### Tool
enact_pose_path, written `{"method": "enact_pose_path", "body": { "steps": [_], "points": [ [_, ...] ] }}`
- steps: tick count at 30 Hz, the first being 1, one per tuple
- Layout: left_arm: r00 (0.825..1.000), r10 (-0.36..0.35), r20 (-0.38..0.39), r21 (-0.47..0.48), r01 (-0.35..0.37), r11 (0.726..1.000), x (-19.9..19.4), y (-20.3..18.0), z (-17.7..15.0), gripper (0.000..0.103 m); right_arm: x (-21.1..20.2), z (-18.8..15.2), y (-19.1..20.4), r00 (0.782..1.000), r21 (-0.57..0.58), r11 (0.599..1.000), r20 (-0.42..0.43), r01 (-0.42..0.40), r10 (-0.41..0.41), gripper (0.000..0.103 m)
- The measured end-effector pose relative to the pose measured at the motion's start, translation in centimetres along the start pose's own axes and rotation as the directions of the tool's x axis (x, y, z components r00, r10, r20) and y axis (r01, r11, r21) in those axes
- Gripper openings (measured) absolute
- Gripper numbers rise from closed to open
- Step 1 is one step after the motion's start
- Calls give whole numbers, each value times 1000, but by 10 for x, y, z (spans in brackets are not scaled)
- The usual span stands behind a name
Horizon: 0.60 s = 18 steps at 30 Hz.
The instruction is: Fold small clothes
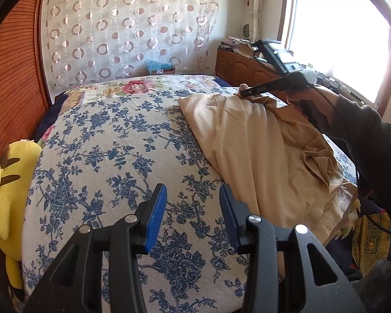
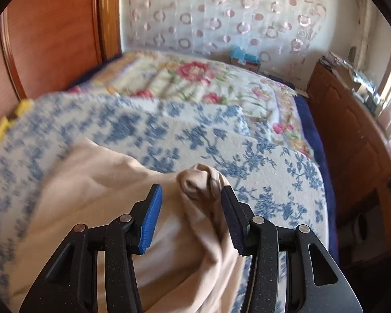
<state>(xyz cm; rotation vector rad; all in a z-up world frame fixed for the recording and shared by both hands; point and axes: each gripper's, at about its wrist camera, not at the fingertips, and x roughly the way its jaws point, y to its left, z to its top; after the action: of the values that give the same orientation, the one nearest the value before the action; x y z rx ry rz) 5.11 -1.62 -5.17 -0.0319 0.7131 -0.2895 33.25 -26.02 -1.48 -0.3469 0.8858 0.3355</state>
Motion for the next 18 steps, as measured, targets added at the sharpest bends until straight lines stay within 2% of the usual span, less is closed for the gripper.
{"method": "enact_pose_path", "body": {
  "steps": [1, 3, 5, 9, 11, 14, 15, 18],
  "points": [
    [1000, -2, -2, 3, 2, 1000, 0, -1, 0, 40, 10, -2, -3, 999, -13, 1000, -36, -2, 2, 7],
    [1000, -7, -3, 4, 7, 1000, 1, -2, -1, 40, 17, -6, -14, 997, -18, 1000, -71, 23, -24, 4],
    [1000, -13, -6, 1, 13, 1000, 2, -3, -3, 40, 9, -11, -36, 996, 19, 997, -50, 76, -75, 2],
    [1000, -22, -13, 3, 22, 1000, 6, -7, -4, 40, -20, -25, -77, 993, 133, 984, -6, 116, -116, 2],
    [999, -30, -18, 9, 30, 1000, 7, -11, -3, 40, -40, -35, -89, 995, 171, 981, 29, 86, -92, 3],
    [999, -35, -15, 20, 36, 999, 7, -18, -3, 40, -71, -50, -83, 997, 148, 988, 68, 33, -43, 5],
    [999, -41, -15, 21, 41, 999, 7, -20, -3, 40, -81, -55, -77, 996, 133, 991, 82, 25, -36, 8],
    [999, -51, -21, 33, 51, 998, 9, -27, -2, 40, -110, -80, -56, 993, 105, 994, 118, -14, 2, 29]
  ]
}}
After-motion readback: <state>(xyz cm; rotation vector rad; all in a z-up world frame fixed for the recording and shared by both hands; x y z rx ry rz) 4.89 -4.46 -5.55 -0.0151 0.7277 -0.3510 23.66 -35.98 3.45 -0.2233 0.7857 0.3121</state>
